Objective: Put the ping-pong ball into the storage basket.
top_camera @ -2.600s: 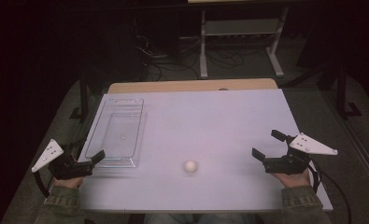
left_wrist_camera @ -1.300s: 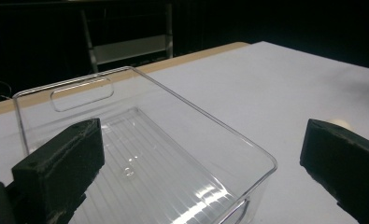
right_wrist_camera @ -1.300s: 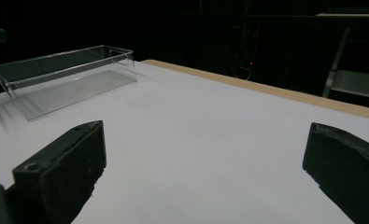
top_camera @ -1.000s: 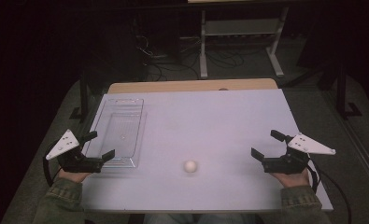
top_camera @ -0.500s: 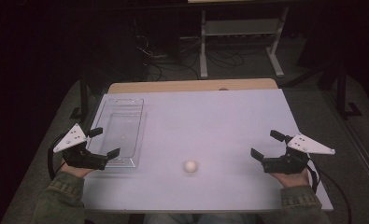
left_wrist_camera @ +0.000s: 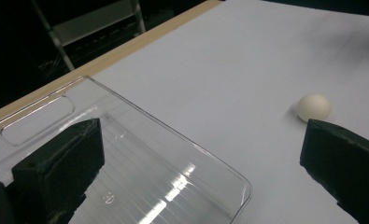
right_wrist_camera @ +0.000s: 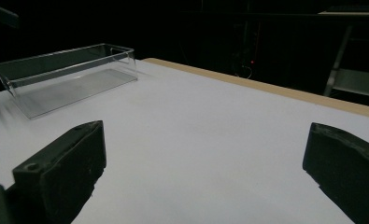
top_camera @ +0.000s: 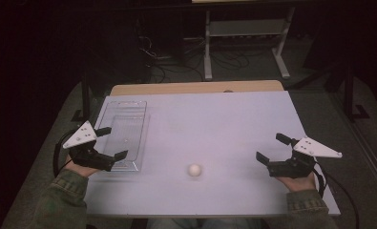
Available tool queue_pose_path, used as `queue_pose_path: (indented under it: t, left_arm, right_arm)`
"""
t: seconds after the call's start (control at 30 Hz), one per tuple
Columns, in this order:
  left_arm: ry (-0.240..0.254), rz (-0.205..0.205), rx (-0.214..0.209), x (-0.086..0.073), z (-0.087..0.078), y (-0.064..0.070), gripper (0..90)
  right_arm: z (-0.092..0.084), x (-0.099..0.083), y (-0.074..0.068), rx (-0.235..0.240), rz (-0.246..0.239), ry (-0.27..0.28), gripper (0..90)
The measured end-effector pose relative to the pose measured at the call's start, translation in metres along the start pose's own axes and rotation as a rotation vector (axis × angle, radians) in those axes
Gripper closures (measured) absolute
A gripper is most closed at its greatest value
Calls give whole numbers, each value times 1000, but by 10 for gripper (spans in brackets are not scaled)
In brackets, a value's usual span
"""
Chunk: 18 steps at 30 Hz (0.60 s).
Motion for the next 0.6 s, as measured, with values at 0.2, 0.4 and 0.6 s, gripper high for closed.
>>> queue_pose_path:
  t: [0.2, 0.4, 0.6]
  left_arm:
    - [-22, 22, -16, 8, 1, -2, 0]
    - [-55, 45, -34, 15, 4, -3, 0]
    - [-86, 70, -56, 22, 9, -4, 0]
  right_arm:
    - [0, 0, 0, 0, -1, -3, 0]
    - [0, 0, 0, 0, 0, -2, 0]
    - [0, 0, 0, 0, -1, -4, 0]
Point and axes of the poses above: each handheld gripper's, and its own axes: z roughly forward along the jaws, x roughly out of its top, y roughly to its right, the point moved 1 cm from there along z, roughly forward along the jaws, and after that the axes turned 14 degrees about z, right-handed, at the moved point
